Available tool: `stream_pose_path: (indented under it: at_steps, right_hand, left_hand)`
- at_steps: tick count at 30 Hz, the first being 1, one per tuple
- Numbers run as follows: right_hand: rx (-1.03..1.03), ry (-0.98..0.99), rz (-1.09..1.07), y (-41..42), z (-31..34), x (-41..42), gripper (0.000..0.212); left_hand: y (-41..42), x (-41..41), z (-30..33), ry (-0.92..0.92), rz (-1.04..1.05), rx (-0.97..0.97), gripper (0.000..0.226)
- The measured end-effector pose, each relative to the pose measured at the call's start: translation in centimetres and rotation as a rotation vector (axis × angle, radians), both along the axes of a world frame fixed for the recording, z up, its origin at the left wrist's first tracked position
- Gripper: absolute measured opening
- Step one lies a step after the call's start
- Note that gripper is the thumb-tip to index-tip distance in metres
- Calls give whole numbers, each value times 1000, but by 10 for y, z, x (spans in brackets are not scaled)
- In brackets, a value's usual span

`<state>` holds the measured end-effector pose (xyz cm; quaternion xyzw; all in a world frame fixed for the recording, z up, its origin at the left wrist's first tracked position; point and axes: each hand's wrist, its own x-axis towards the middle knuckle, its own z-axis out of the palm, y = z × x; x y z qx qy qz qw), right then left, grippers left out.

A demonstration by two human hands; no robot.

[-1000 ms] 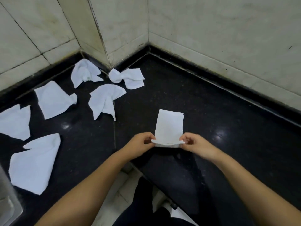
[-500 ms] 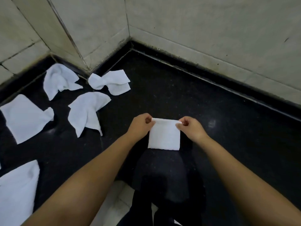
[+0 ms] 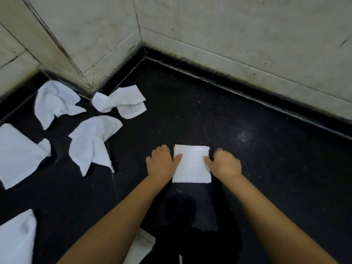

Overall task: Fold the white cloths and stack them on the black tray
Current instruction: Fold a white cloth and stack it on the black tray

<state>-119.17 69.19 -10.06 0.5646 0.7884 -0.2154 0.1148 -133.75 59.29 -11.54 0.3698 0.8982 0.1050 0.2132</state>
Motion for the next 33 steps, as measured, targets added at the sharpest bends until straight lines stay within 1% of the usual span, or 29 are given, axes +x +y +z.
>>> stream_pose_path:
  at_steps: [2,4,6,8,10,12,14,16,18,20,22,24,28,31,33]
  right_hand:
    - [4,-57,14,-5,-1,-4,35]
    - [-5,-68,1,-6,-1,-12,28]
    - [-36,-64,0,-8,-2,-17,26]
    - [-93,2,-26,-8,-2,-16,25]
    - [-181,167,-101,-8,4,-8,19]
    - [-249,398,-185,-7,12,6,6]
    - [-362,633,-314,-9,24,21,15]
    - [-571,838,-463,-11,34,36,5]
    - [-755,954,-570,-14,42,52,16]
    - [-830,988,-630,-21,50,68,18]
    - [-851,1026,-628,-31,57,83,17]
    - [-816,1068,-611,-41,65,99,18]
    - [-692,1134,-623,-65,80,146,18]
    - [-569,1208,-692,-91,87,192,18]
    - [-492,1265,-764,-117,86,226,19]
  left_hand:
    - [1,7,-2,66,-58,-101,48]
    - [6,14,0,78,-65,-139,43]
    - [10,19,3,31,-33,-123,37]
    - [10,23,9,-69,29,-41,26]
    - [5,25,19,-283,130,104,12]
    - [0,28,31,-503,263,238,9]
    - [-6,36,44,-689,434,358,16]
    - [-12,48,56,-863,543,465,30]
    - [-18,60,66,-974,553,513,36]
    - [-27,73,75,-1033,535,538,34]
    - [-34,87,84,-1039,526,553,33]
    - [-41,99,90,-1046,491,557,34]
    - [-48,130,98,-1196,424,536,31]
    - [-49,161,96,-1316,395,444,34]
    - [-55,188,92,-1377,351,339,29]
